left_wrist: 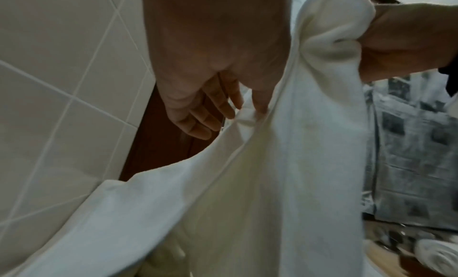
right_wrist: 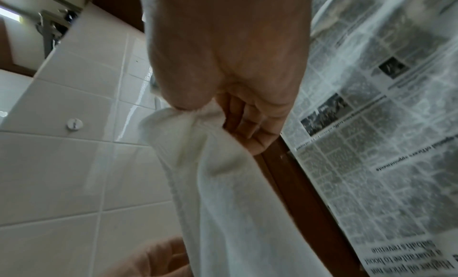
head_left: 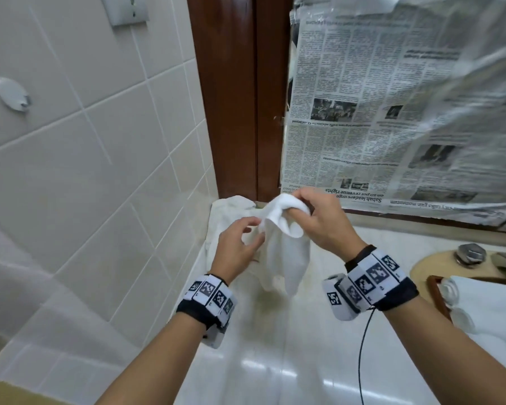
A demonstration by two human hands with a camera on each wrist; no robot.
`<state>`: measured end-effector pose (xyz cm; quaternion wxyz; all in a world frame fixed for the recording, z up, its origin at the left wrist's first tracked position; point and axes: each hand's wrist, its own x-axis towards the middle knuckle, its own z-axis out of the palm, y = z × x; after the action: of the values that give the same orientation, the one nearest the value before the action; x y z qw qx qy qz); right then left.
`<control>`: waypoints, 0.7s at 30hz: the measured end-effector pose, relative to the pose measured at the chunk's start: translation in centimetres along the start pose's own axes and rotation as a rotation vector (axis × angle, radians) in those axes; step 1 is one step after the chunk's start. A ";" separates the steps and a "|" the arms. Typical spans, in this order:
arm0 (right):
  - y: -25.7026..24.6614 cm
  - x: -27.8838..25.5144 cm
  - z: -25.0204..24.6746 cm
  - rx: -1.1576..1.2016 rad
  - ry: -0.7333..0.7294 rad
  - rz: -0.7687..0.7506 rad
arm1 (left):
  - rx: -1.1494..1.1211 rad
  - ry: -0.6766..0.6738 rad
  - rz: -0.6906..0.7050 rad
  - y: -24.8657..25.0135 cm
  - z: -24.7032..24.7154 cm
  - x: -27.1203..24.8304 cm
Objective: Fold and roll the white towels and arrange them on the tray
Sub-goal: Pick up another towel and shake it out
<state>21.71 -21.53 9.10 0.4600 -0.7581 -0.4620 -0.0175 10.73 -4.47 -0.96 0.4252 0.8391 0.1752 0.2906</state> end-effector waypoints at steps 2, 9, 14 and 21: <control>-2.2 -1.6 -1.0 -0.023 0.039 -0.012 | 0.019 -0.028 0.044 1.3 -0.2 -1.3; -7.4 -7.9 -5.9 -0.058 0.218 -0.019 | -0.141 -0.125 0.149 5.4 -1.2 -5.9; -7.6 -11.3 -8.0 -0.034 0.260 0.065 | -0.318 -0.419 0.114 8.3 -0.7 -9.4; -0.4 -17.4 -4.9 -0.024 0.051 0.419 | -0.227 -0.413 0.062 6.9 4.6 -14.0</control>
<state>13.41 -36.87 4.35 0.4561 -0.8422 -0.2824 0.0539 3.26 -18.88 -2.21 0.5344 0.8325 0.0251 0.1437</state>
